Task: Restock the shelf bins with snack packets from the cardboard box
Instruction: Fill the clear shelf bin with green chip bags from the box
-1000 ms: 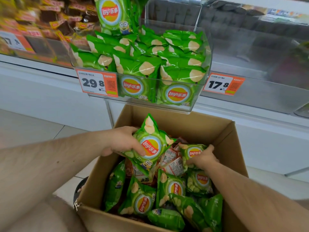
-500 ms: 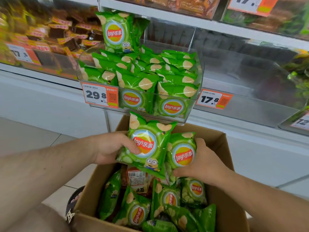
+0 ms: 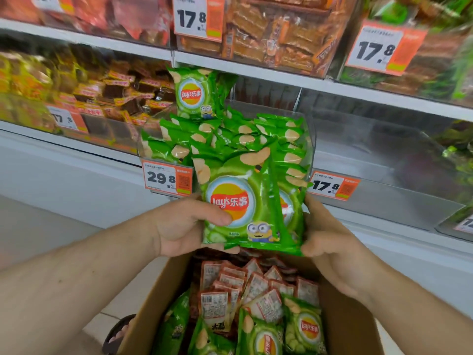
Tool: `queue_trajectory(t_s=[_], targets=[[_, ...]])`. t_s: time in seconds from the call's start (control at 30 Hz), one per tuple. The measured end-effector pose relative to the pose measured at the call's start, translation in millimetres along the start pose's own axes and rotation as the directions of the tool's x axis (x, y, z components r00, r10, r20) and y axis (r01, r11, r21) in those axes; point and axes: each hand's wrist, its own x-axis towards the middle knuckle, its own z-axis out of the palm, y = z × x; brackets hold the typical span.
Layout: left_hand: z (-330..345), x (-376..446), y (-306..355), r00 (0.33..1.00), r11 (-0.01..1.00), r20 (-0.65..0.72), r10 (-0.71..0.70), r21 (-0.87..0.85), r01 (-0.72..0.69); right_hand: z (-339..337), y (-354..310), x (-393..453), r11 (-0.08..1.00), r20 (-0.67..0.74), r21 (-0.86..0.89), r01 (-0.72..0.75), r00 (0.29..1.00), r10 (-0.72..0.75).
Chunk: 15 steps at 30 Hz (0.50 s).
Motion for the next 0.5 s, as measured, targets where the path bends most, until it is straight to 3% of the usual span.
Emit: queue_trajectory(t_s=[0.07,0.27,0.5], targets=[[3,-1,7,0.999,0.998,0.001,0.038,0.047,-0.038,2,-10,-1,0.999,0.035,0.025,0.027,0.999,-0.028],[24,11,8,0.981,0.964,-0.170,0.093,0.261,-0.046,30,-16,10,0.977,-0.116,-0.214,0.020,0.992,-0.046],[30,13,29,0.965,0.952,-0.235,0.116,0.304,-0.040,15,-47,29,0.998,-0.171,-0.052,-0.033,0.985,0.024]])
